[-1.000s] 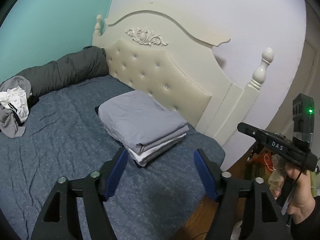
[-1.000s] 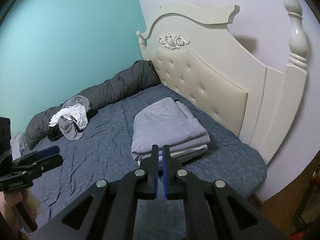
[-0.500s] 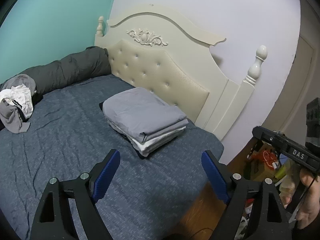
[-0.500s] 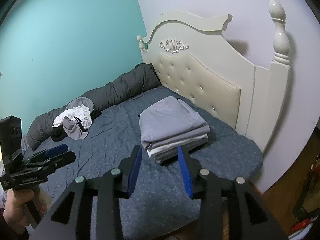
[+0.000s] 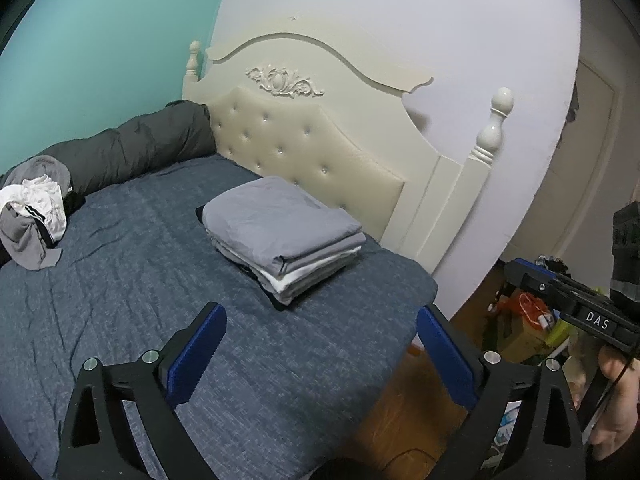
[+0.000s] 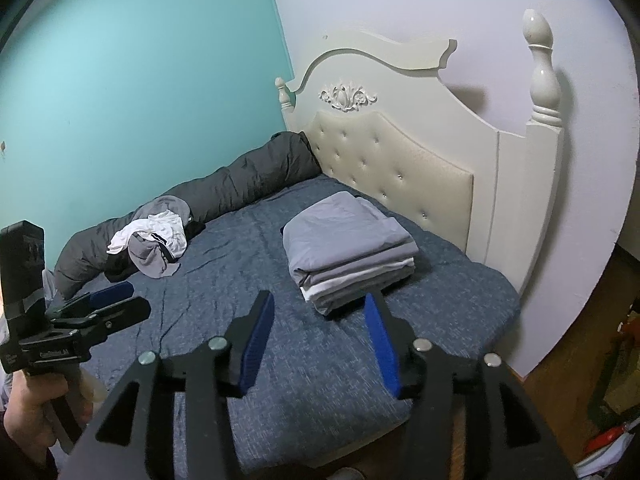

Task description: Fold clothes

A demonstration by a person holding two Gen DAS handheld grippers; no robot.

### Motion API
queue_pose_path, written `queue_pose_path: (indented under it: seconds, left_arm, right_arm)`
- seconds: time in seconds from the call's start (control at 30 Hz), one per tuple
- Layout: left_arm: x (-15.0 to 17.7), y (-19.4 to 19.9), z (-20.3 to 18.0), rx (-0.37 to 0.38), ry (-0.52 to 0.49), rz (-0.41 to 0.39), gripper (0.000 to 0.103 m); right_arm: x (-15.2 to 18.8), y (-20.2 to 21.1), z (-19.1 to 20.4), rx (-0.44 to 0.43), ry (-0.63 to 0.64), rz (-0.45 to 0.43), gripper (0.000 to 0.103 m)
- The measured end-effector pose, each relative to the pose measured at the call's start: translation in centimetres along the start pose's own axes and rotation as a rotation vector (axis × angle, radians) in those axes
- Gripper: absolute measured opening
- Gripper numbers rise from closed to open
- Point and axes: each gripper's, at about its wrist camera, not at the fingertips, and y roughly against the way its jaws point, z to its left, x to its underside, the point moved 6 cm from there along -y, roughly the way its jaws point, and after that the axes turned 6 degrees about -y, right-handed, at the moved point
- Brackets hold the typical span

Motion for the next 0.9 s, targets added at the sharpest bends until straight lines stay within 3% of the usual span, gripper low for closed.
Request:
queue_pose_path:
  seconds: [0.2, 0.27, 0.43, 0.53, 0.9]
  left_arm:
    - [0.6, 1.3, -0.4, -0.001, -0.016, -0.017, 0.103]
    - [0.8, 1.6, -0.4, 0.001, -0.013, -0.02, 0.103]
    - [1.2, 2.1, 0.0, -0.017, -0.006, -0.019, 0.103]
    - [1.6, 2.4, 0.1, -0.016, -0.014, -0.018, 0.103]
    - [2.5, 3.7, 0.5, -0.015, -0.013, -0.034, 0.103]
  right_arm:
    - [0.8, 1.0, 0.4, 0.014, 0.002, -0.008, 0.058]
    - [1.0, 1.3, 0.5, 0.02, -0.001, -0.012, 0.065]
    - [1.6, 1.9, 0.6, 0.04, -0.006, -0.025, 0.067]
    - [1.9, 2.2, 0.7, 0.046, -0.011, -0.032, 0.077]
    - [3.1, 2.6, 0.9, 0.053, -0.022, -0.031, 0.079]
